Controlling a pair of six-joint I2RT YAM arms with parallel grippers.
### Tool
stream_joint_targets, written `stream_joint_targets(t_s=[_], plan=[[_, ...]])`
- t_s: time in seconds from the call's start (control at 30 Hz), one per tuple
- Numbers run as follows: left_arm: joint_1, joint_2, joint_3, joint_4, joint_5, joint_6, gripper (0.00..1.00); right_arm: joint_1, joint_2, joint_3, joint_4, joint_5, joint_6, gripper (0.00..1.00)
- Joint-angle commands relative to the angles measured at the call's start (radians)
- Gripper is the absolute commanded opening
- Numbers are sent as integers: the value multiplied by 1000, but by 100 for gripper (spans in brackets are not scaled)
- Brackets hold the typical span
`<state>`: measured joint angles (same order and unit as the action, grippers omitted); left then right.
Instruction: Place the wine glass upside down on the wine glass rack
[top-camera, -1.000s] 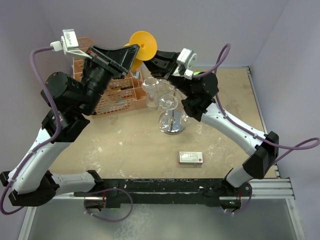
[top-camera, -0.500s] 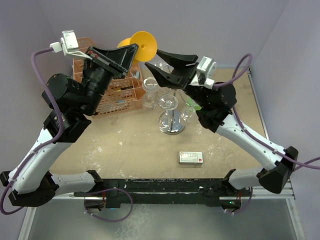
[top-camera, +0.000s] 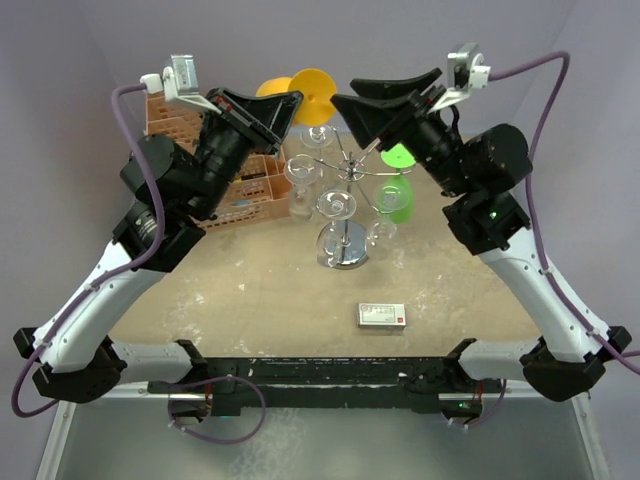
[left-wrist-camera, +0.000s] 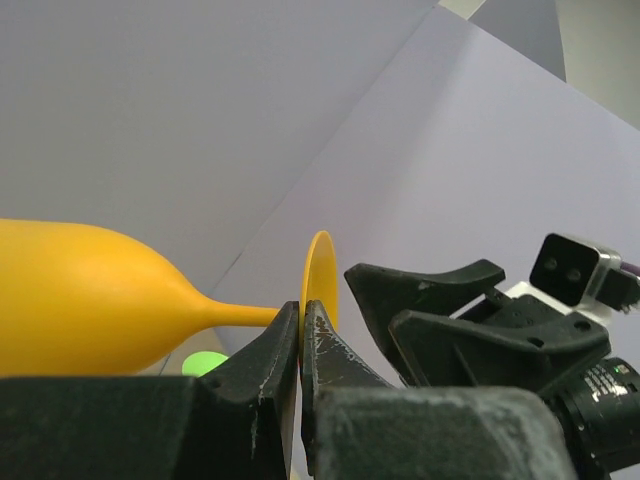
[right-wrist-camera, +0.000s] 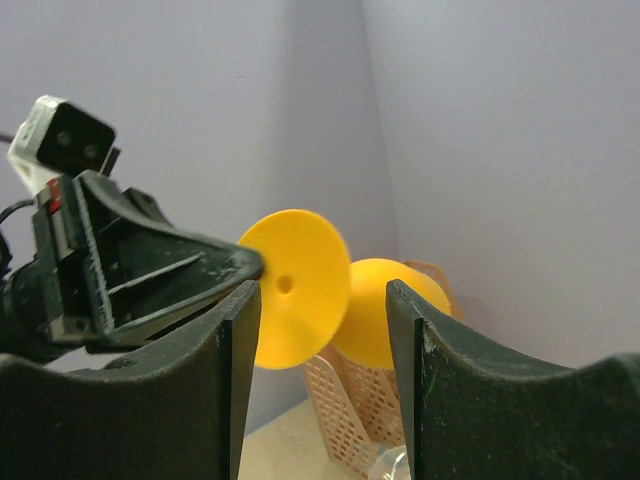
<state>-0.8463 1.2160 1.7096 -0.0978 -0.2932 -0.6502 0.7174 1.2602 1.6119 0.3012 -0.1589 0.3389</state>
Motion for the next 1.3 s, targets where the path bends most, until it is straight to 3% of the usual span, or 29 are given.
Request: stream_joint_targets(t_s=[0.0,0.13,0.33,0.73,0.93,1.07,1.27], plan=[[1,27,65,56,54,5,0,-84,12,82,-160,-98,199,55],[2,56,83,58,88,-10,0,-150,26,95,-183,-130,278,56],[1,71,79,72,112,-28,0,-204,30,55,-66,-340,388,51],[1,53,29,87,84,-46,0,-210,7,-24,104,-355,555,0],[1,51,37,32,31,-30,37,-210,24,-13,138,-291,589,0],[1,30,24,-19,-13,1,44,-210,28,-12,138,-169,559,0],[1,-8,8,-196,-164,92,47,-211,50,6,60,60,485,0]])
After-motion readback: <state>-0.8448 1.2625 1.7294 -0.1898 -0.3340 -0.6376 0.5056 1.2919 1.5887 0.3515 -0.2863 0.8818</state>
